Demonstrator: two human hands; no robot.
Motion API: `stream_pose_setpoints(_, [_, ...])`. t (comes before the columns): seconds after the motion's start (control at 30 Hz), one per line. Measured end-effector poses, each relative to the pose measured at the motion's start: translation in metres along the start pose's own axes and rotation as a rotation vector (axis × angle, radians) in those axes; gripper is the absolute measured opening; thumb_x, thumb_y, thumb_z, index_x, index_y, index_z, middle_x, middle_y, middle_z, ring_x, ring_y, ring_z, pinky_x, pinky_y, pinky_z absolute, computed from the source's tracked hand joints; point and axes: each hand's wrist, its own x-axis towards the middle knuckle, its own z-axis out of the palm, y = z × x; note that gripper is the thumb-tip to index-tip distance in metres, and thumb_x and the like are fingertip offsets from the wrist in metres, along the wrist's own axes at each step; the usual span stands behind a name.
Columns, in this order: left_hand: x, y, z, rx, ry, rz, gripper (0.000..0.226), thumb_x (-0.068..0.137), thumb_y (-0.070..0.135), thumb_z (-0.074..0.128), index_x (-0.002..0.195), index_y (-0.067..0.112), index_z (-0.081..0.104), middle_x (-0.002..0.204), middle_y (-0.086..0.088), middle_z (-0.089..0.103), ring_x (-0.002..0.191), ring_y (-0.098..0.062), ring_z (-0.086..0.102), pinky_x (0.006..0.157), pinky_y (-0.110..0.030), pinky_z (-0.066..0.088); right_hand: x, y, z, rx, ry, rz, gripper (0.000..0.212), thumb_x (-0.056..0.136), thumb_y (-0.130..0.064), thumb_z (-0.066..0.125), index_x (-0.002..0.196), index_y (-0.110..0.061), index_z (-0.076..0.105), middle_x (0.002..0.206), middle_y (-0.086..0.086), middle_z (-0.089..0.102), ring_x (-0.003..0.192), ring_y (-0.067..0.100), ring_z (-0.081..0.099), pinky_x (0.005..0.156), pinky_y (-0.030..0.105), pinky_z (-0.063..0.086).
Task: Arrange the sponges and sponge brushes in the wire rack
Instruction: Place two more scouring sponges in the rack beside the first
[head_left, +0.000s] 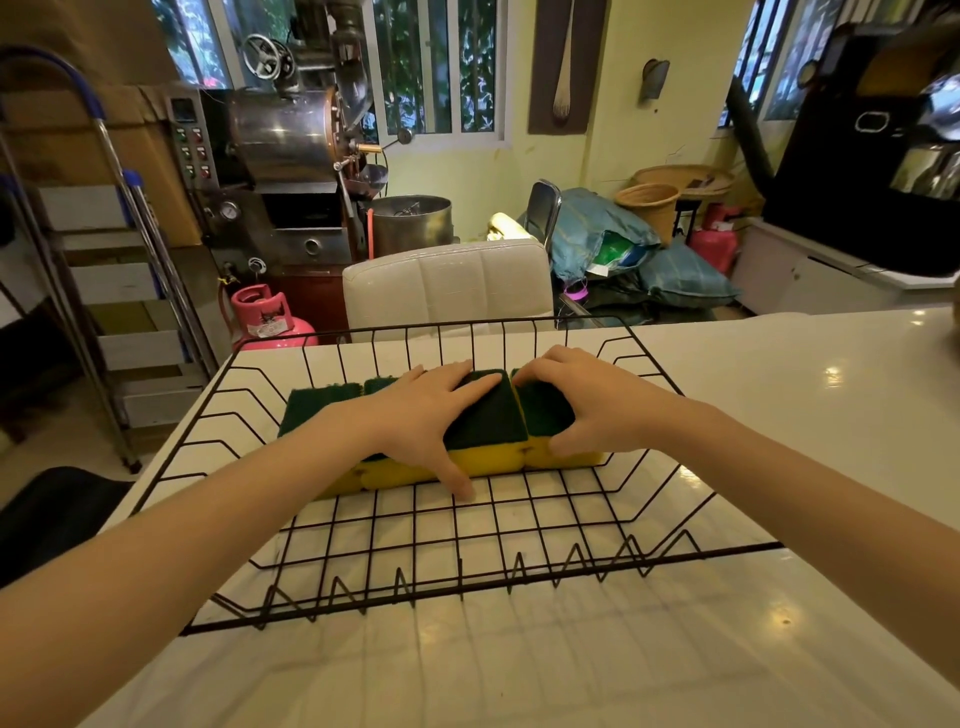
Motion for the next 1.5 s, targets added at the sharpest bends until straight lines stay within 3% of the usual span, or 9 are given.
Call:
stream_pose_setpoints(0.1, [0.002, 0.002, 0.005, 0.025, 0.032, 0.001, 0.114, 0.062, 0.061, 0.067, 0.143, 0.030, -0.009, 0.155, -0.009, 0.002, 0.141, -0.027, 0.005, 0.117, -0.045, 0.007, -0.001, -0.003, 0.002, -0.033, -0.010, -0.047, 0.075, 0.070, -0.029, 0.072, 0.133, -0.030, 0.033, 0.123, 0.000, 0.043, 0.109, 0.015, 0.042, 0.084, 0.027, 0.047])
stream_pose_setpoints(0.23, [0.001, 0.004, 0.006, 0.023, 0.055, -0.016, 0.113, 0.064, 0.059, 0.066, 0.142, 0.027, -0.009, 0.155, -0.009, -0.001, 0.142, -0.027, 0.002, 0.118, -0.044, 0.004, 0.001, 0.001, 0.006, -0.215, -0.018, -0.016, 0.093, 0.067, -0.038, 0.075, 0.141, -0.023, 0.020, 0.137, 0.004, 0.038, 0.123, 0.022, 0.036, 0.097, 0.034, 0.042])
stream_pose_setpoints(0.5, [-0.001, 0.009, -0.001, 0.073, 0.131, 0.008, 0.107, 0.062, 0.057, 0.069, 0.143, 0.026, 0.007, 0.142, -0.004, 0.034, 0.124, -0.022, 0.035, 0.106, -0.038, 0.032, 0.001, 0.001, 0.004, -0.166, -0.052, 0.028, 0.102, 0.065, -0.031, 0.078, 0.143, -0.019, 0.013, 0.142, 0.006, 0.034, 0.127, 0.022, 0.033, 0.100, 0.034, 0.040])
stream_pose_setpoints(0.73, [-0.002, 0.028, -0.004, 0.337, 0.110, 0.012, 0.099, 0.072, 0.052, 0.063, 0.144, 0.024, 0.002, 0.154, -0.008, 0.017, 0.132, -0.030, 0.034, 0.100, -0.044, 0.044, 0.003, 0.002, 0.005, -0.224, -0.021, 0.003, 0.097, 0.063, -0.041, 0.078, 0.140, -0.023, 0.022, 0.140, 0.003, 0.037, 0.126, 0.021, 0.033, 0.100, 0.035, 0.040])
stream_pose_setpoints(0.87, [-0.003, 0.028, -0.004, 0.245, 0.095, 0.037, 0.095, 0.074, 0.047, 0.064, 0.143, 0.018, 0.008, 0.153, -0.006, 0.021, 0.132, -0.030, 0.032, 0.104, -0.044, 0.039, 0.002, -0.005, 0.005, -0.136, -0.014, -0.063, 0.090, 0.067, -0.052, 0.070, 0.140, -0.027, 0.024, 0.143, -0.002, 0.036, 0.129, 0.017, 0.032, 0.104, 0.034, 0.037])
stream_pose_setpoints(1.07, [-0.013, 0.018, -0.019, 0.006, 0.082, 0.050, 0.077, 0.074, 0.049, 0.063, 0.137, 0.015, 0.033, 0.140, -0.007, 0.039, 0.123, -0.021, 0.040, 0.103, -0.038, 0.041, 0.002, -0.007, 0.007, -0.090, -0.033, -0.092, 0.069, 0.081, -0.048, 0.058, 0.139, -0.027, 0.028, 0.139, -0.002, 0.045, 0.122, 0.015, 0.043, 0.098, 0.030, 0.040])
stream_pose_setpoints(1.2, [-0.033, -0.003, -0.025, 0.068, -0.003, -0.057, 0.090, 0.070, 0.045, 0.069, 0.142, 0.023, 0.019, 0.151, -0.007, 0.020, 0.137, -0.024, 0.020, 0.111, -0.038, 0.027, 0.003, -0.008, 0.006, -0.179, -0.095, -0.083, 0.073, 0.083, -0.049, 0.054, 0.143, -0.024, 0.021, 0.150, -0.001, 0.032, 0.133, 0.017, 0.033, 0.107, 0.035, 0.033])
stream_pose_setpoints(1.33, [-0.048, -0.017, -0.016, -0.047, -0.005, -0.105, 0.086, 0.072, 0.032, 0.071, 0.141, 0.025, 0.020, 0.144, -0.004, 0.032, 0.129, -0.022, 0.033, 0.103, -0.034, 0.035, 0.004, -0.014, 0.001, -0.241, -0.154, -0.068, 0.073, 0.084, -0.046, 0.055, 0.144, -0.022, 0.020, 0.150, 0.001, 0.031, 0.134, 0.019, 0.032, 0.108, 0.037, 0.033])
stream_pose_setpoints(1.5, [-0.054, -0.018, -0.013, -0.101, 0.023, -0.066, 0.079, 0.075, 0.028, 0.069, 0.140, 0.024, 0.023, 0.141, 0.000, 0.038, 0.126, -0.017, 0.036, 0.099, -0.027, 0.033, 0.011, -0.023, 0.000, -0.235, -0.171, -0.016, 0.070, 0.080, -0.044, 0.062, 0.137, -0.018, 0.032, 0.136, 0.005, 0.047, 0.120, 0.023, 0.047, 0.098, 0.038, 0.044])
